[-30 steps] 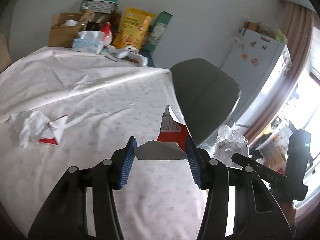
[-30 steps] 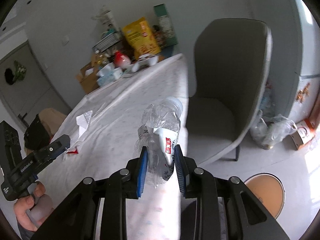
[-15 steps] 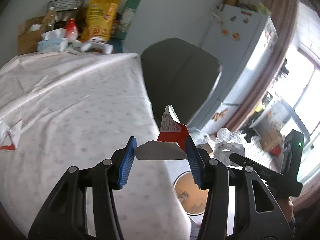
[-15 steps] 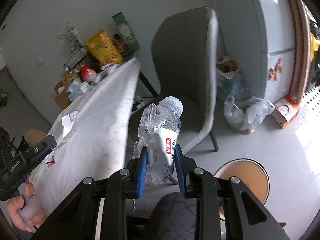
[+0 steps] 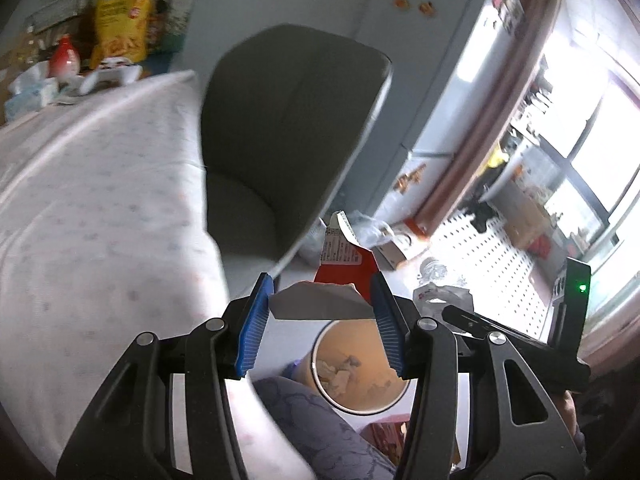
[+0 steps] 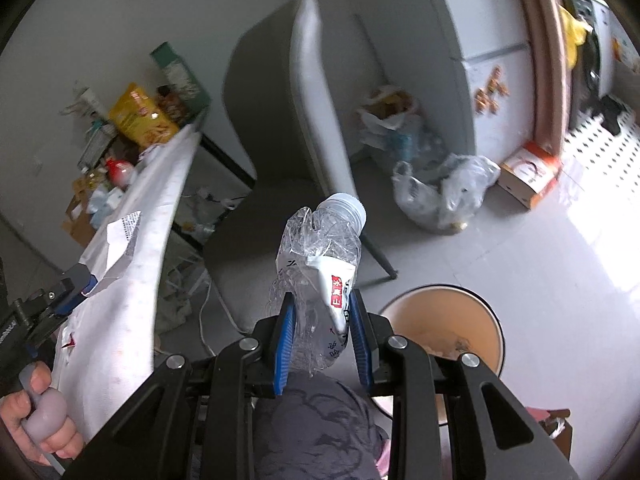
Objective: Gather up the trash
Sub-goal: 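Carry the paper wrapper and plastic bottle with both grippers over the bin, then open both grippers to drop the bottle and wrapper into the bin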
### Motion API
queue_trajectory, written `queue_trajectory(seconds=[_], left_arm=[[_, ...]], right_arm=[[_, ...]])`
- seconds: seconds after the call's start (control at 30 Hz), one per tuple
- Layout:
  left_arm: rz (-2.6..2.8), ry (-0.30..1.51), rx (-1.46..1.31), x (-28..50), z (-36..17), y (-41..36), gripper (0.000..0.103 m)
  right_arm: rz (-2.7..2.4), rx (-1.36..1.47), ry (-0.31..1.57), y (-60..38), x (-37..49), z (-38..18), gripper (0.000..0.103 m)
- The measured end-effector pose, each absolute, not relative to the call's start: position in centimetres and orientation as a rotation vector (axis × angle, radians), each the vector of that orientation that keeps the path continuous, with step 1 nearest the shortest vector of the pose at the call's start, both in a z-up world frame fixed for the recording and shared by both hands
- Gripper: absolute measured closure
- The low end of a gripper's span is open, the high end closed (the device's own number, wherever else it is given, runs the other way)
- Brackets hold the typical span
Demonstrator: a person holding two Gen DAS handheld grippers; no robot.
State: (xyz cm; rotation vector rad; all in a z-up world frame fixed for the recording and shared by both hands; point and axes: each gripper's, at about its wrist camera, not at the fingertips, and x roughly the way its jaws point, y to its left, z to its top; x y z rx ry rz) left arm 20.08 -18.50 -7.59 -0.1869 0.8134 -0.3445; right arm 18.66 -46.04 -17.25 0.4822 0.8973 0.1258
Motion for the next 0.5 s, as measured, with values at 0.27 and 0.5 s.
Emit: queue_trajectory(seconds=[0.27, 0.5], left_arm=[[-0.378, 0.879, -0.142, 21.4, -9.7, -22.0, 0.053], [-0.397, 0.924, -0.122, 22.2, -10.9, -23.9, 0.053]], right_arm=[[0.063, 0.520, 0.969, -48.8, 18.6, -22.3, 0.076], [0.039, 0.531, 1.038, -50.2, 19.8, -25.7, 0.065]])
